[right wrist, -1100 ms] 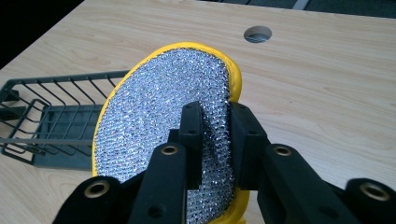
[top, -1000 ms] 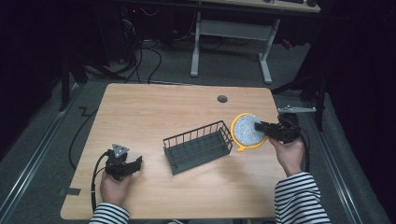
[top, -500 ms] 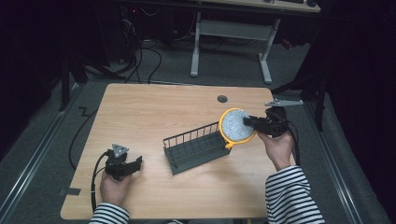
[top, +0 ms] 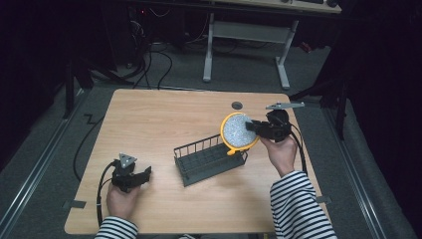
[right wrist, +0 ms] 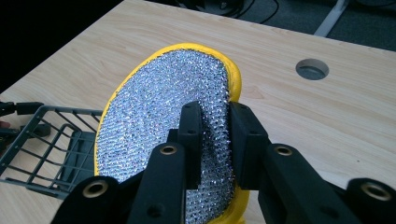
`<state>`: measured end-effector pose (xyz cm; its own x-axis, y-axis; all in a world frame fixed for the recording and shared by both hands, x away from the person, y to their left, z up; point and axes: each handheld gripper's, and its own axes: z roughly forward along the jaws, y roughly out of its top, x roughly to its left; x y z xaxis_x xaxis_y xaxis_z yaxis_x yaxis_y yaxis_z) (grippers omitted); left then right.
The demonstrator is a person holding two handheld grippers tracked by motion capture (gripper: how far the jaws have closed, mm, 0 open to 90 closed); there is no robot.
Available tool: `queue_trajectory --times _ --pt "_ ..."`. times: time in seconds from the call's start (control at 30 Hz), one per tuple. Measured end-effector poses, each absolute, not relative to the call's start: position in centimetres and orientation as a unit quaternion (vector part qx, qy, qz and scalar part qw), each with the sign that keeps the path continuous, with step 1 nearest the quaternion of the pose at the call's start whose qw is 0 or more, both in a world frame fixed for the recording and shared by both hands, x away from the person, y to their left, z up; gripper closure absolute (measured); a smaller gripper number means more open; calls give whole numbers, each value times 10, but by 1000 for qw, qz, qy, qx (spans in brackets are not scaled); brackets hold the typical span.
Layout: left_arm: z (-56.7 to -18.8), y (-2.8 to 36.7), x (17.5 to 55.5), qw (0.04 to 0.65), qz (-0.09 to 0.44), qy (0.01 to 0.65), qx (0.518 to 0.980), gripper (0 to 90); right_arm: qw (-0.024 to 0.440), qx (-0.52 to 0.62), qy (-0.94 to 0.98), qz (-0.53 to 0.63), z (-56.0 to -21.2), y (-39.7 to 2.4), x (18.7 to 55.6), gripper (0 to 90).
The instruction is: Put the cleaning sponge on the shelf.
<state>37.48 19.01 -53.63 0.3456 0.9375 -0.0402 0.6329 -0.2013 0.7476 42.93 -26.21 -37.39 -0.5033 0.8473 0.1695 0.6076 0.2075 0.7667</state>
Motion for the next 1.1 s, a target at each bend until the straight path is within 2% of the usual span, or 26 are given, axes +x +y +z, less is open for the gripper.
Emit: queue_trajectory --times 0.57,1.1 --pt "-536 190 375 347 219 528 743 306 129 474 767 413 -392 -233 446 754" --pt "-536 190 375 348 219 528 743 305 141 462 782 395 -405 -218 448 737"
